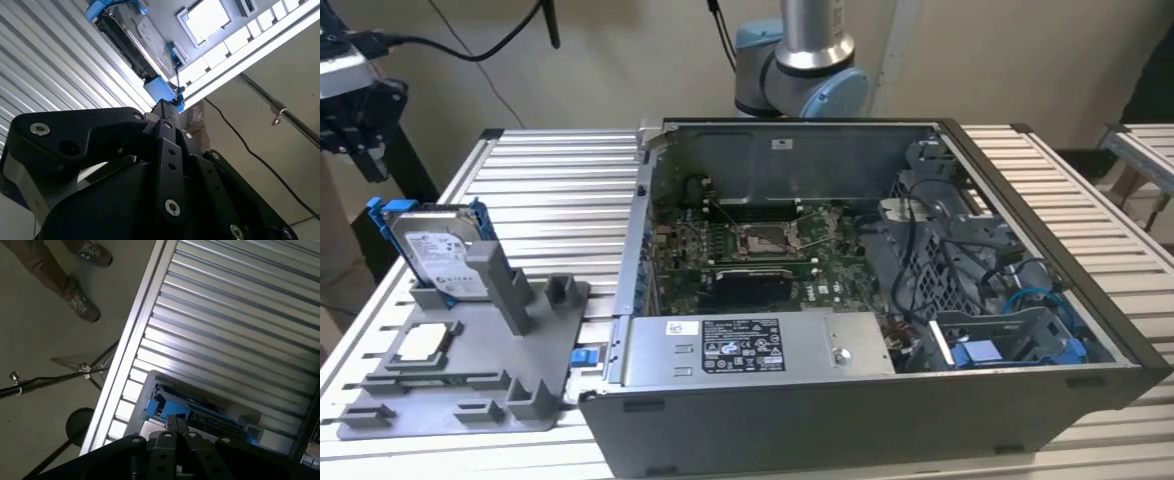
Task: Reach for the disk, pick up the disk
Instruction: 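Pick up the disk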
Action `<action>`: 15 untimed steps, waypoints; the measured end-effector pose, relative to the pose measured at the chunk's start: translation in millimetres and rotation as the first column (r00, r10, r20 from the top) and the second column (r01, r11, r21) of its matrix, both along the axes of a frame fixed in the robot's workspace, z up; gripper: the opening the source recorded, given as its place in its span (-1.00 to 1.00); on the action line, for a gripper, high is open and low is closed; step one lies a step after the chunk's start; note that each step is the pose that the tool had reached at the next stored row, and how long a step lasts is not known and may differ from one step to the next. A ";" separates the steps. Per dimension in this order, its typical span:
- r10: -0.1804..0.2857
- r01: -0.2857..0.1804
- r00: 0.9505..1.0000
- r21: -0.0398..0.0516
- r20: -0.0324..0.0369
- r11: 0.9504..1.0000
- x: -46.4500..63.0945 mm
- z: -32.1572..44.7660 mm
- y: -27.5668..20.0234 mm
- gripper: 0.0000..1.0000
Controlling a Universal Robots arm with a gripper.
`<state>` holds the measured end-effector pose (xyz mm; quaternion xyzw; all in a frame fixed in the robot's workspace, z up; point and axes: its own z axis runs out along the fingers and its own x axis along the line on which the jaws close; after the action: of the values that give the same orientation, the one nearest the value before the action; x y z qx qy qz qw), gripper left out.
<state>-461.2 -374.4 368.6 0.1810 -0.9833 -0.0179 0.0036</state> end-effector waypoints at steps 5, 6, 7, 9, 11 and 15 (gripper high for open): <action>0.091 -0.091 0.996 0.000 0.000 0.996 0.0 0.0 0.0 -1.00; 0.110 -0.110 0.994 -0.001 0.000 0.994 0.0 0.0 -0.1 -1.00; 0.128 -0.128 0.992 -0.001 0.000 0.992 0.0 0.0 0.0 -1.00; 0.164 -0.164 0.986 -0.001 0.000 0.986 0.0 0.1 0.0 -1.00; 0.200 -0.200 0.980 -0.001 0.000 0.980 0.0 0.0 0.0 -1.00; 0.271 -0.271 0.963 -0.001 0.000 0.963 0.0 0.1 0.0 -1.00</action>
<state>-461.2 -374.4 368.7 0.3136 -0.9494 -0.0166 0.0061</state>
